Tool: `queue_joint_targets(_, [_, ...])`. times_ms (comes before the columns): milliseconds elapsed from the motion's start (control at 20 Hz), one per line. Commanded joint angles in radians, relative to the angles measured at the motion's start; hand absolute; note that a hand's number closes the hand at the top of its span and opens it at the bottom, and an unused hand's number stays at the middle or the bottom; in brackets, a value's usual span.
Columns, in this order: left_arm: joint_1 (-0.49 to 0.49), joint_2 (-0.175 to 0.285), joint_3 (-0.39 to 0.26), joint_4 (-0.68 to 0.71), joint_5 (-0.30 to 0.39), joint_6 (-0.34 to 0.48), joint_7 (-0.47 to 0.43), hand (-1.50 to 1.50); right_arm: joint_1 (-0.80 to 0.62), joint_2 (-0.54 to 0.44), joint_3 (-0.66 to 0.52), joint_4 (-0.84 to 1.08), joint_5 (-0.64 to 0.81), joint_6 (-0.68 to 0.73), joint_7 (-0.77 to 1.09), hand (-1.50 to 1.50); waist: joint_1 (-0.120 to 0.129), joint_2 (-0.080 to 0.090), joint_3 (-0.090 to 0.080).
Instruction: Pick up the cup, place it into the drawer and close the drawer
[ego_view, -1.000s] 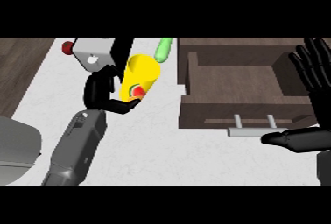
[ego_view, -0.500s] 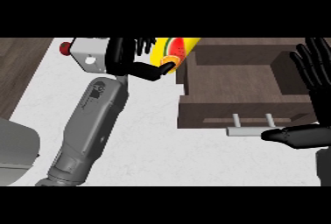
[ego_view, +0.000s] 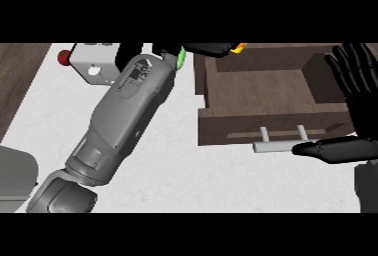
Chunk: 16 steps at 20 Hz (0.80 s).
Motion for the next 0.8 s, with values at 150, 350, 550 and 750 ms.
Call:
queue_joint_targets(150, [-0.152, 0.0, -0.114, 0.24, 0.076, 0.112, 0.074, 1.5, -0.044, 0.005, 0.019, 0.016, -0.005, 0.008, 0.01, -1.5, -0.05, 0.012, 0.001])
queue_joint_targets(350, [-0.14, 0.0, -0.189, 0.316, 0.092, 0.061, 0.071, 1.5, -0.05, 0.013, 0.041, 0.0, -0.004, 0.014, 0.013, -1.5, -0.086, 0.021, 0.001])
queue_joint_targets(550, [-0.112, 0.0, -0.275, 0.352, 0.097, 0.009, 0.097, 1.5, -0.072, 0.032, 0.06, 0.004, -0.01, 0.016, 0.007, -1.5, -0.125, 0.03, 0.001])
queue_joint_targets(750, [-0.094, 0.0, -0.317, 0.363, 0.119, -0.012, 0.093, 1.5, -0.096, 0.015, 0.047, 0.013, -0.025, 0.029, 0.009, -1.5, -0.133, 0.033, 0.001])
